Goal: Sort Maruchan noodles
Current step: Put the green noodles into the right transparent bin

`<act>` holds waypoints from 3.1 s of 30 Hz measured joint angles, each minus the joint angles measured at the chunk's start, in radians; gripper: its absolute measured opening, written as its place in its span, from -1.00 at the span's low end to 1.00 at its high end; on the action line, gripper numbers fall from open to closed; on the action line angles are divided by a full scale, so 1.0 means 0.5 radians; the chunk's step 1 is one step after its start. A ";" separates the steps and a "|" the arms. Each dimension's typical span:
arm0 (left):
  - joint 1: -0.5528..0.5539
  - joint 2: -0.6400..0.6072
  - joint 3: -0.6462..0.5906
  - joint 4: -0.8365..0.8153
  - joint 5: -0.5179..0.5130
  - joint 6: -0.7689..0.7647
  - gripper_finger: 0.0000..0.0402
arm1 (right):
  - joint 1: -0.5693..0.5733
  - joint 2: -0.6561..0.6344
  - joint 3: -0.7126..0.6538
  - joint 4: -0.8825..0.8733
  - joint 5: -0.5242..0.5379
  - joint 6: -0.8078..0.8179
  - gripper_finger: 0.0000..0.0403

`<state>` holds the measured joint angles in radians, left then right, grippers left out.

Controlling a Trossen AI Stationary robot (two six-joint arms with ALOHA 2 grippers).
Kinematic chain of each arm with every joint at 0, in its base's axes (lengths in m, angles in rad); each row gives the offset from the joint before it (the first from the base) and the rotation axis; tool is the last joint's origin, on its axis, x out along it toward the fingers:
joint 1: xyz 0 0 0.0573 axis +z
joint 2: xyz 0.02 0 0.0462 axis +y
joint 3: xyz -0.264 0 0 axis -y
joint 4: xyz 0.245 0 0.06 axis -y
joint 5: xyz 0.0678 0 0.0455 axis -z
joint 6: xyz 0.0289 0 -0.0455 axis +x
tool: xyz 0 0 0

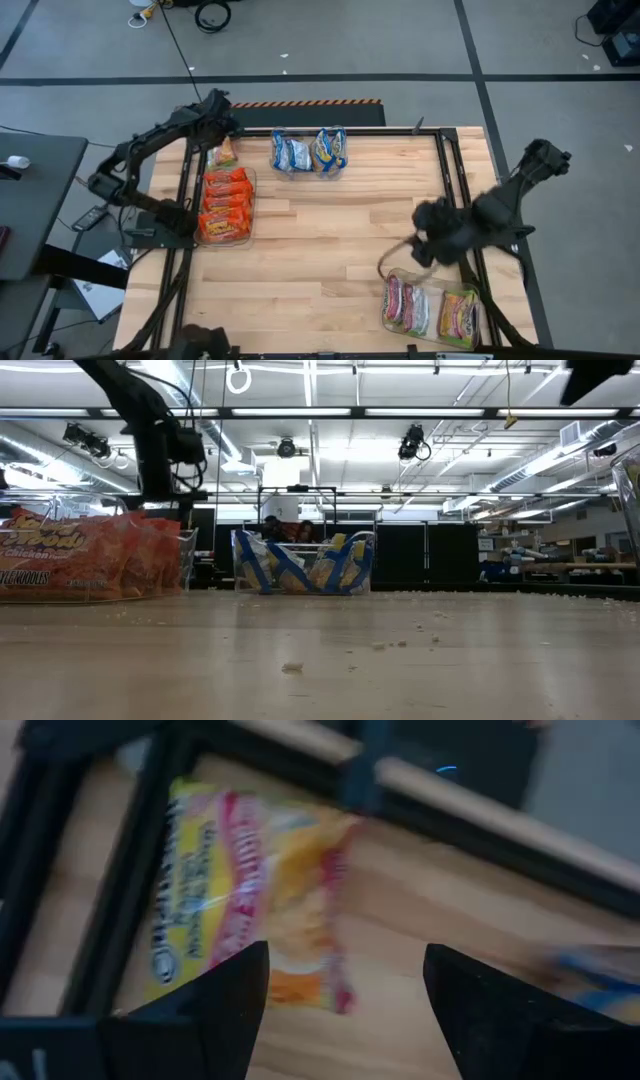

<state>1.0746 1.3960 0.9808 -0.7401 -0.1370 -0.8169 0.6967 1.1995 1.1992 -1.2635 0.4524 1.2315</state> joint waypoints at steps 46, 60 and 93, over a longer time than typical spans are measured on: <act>-1.565 -0.407 0.565 0.220 -0.747 1.155 -0.99 | -1.126 -0.413 0.275 0.501 -0.202 -1.507 0.48; -2.882 0.488 0.579 1.630 -2.031 2.732 -0.95 | -1.441 -0.186 0.609 0.546 -0.941 -0.975 0.42; -3.149 0.805 0.925 2.424 -2.122 4.132 -0.98 | -1.301 0.250 0.427 1.590 -1.684 -0.634 0.61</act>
<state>-0.4998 1.7985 1.4433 0.4719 -1.1980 1.2489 0.0463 1.3243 1.4125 -0.4686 -0.3895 0.9145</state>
